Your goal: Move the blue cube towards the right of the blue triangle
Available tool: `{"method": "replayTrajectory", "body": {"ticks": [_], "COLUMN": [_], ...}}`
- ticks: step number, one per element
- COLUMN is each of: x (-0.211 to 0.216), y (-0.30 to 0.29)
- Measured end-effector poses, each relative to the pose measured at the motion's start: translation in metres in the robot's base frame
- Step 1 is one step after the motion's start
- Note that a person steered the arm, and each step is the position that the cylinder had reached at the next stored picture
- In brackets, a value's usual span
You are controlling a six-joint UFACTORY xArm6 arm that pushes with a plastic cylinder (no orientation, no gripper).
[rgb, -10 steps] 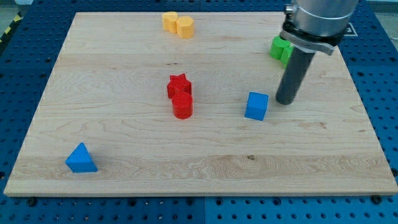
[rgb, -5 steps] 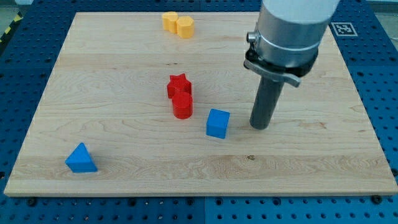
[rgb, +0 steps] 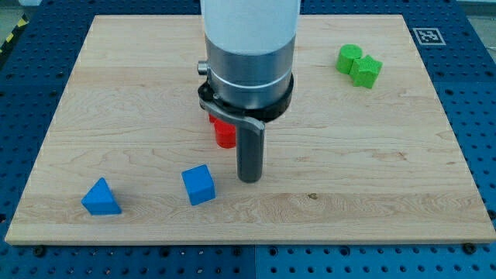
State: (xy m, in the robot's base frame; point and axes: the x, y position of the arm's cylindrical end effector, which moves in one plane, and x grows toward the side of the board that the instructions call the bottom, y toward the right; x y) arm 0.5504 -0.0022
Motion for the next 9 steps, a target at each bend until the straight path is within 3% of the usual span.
{"method": "replayTrajectory", "body": {"ticks": [1, 2, 4, 5, 7, 8, 9], "x": [0.042, 0.052, 0.027, 0.002, 0.015, 0.013, 0.001], "y": [-0.034, -0.083, -0.004, -0.005, -0.114, -0.114, -0.047]}}
